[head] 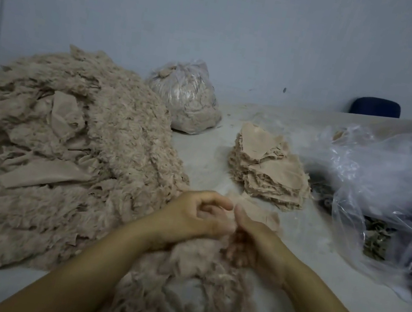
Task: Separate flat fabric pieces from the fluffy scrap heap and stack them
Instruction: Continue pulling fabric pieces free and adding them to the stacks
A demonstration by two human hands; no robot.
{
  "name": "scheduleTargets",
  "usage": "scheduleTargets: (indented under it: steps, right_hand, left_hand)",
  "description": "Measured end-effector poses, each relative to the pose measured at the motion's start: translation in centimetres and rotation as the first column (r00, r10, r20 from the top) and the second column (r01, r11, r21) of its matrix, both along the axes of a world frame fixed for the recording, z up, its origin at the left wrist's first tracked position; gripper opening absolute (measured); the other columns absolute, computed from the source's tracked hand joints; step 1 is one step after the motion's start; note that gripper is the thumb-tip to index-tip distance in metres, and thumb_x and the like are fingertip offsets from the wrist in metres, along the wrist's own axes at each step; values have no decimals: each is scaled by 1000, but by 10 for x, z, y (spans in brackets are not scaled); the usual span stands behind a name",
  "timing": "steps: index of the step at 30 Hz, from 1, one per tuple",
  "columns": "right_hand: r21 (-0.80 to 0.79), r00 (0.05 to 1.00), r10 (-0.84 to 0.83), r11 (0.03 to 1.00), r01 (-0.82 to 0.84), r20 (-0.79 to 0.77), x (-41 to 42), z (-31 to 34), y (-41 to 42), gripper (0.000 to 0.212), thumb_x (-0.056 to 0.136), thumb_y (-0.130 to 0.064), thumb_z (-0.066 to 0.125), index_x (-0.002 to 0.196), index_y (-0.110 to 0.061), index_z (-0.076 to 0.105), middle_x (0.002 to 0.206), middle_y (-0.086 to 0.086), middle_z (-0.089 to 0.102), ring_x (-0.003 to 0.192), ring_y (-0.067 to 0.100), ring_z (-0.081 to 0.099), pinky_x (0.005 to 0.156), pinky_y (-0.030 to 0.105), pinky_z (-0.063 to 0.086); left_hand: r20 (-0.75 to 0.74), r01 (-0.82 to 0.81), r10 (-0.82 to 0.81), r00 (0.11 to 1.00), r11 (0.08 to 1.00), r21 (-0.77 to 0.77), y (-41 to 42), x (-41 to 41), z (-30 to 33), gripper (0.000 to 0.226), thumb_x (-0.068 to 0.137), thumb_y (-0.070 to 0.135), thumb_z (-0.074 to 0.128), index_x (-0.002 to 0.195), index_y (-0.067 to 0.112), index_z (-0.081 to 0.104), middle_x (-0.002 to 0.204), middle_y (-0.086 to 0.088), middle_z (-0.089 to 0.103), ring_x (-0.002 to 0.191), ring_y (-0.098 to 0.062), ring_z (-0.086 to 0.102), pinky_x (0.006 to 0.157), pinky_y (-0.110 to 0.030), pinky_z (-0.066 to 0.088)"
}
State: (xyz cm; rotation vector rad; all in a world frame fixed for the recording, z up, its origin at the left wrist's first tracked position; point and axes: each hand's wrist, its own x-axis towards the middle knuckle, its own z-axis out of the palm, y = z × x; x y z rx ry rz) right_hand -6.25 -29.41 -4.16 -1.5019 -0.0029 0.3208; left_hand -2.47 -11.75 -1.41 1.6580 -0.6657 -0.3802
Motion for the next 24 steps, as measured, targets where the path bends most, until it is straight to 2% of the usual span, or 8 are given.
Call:
scheduleTargets:
  steps: [3,6,11,14,17,19,22,24]
  right_hand:
    - [118,987,-155,982,148,47,5,3,6,25,84,-26,63,66,-10,64,57,3,58,46,7,53,41,16,42]
    - [104,961,-272,958,267,42,8,6,5,31,96,-19,53,67,-10,59,65,6,62,52,11,58,45,17,44]
    - [-515,981,-147,836,192,127,5,0,-1,58,81,-68,51,85,-11,63,82,4,67,75,20,62,73,32,50]
    - [-366,998,-19,931,-5,-62,-1,5,-7,69,63,-72,60,90,-10,71,84,10,71,70,20,63,64,29,53]
    - [-400,992,112,908,-127,-60,-4,7,-17,35,69,-48,74,64,-15,62,62,2,55,56,11,47,56,22,41]
    - [-327,997,76,943,-66,15,-3,4,-17,34,84,-27,70,57,-15,52,57,1,47,52,10,41,53,20,38]
    - [-160,985,-116,978,136,131,1,4,-9,33,95,-22,56,66,-12,44,59,4,37,51,12,33,48,21,29]
    - [-41,952,-257,963,267,164,5,6,-2,27,98,-21,51,74,-9,49,62,8,41,52,16,36,48,23,31]
  left_hand:
    - [-222,-131,81,972,966,-224,-6,5,0,25,80,32,64,84,9,59,73,-10,68,60,-14,65,54,-20,53]
    - [-110,-311,301,947,947,-79,-3,15,-7,5,86,10,65,84,11,60,81,-7,63,65,-8,62,60,-16,52]
    - [70,8,-30,997,956,292,2,14,-19,44,70,25,83,105,34,60,105,15,64,95,6,61,84,-11,48]
    - [82,124,-172,982,905,407,3,12,-26,37,71,21,83,100,32,63,85,16,66,79,2,61,75,-13,48]
    - [144,34,-94,985,929,368,0,9,-26,17,79,7,74,79,23,68,68,15,64,64,6,56,66,-13,45]
    - [118,-87,62,991,973,215,-1,10,-22,21,81,1,70,72,19,65,64,12,62,58,6,54,61,-11,42]
    - [66,-195,190,980,979,68,-4,9,-16,14,86,9,66,76,18,62,61,13,57,55,0,50,54,-11,40]
    - [-146,-136,137,980,991,16,-8,6,-13,12,83,28,66,87,19,60,63,14,59,54,-2,53,50,-15,41]
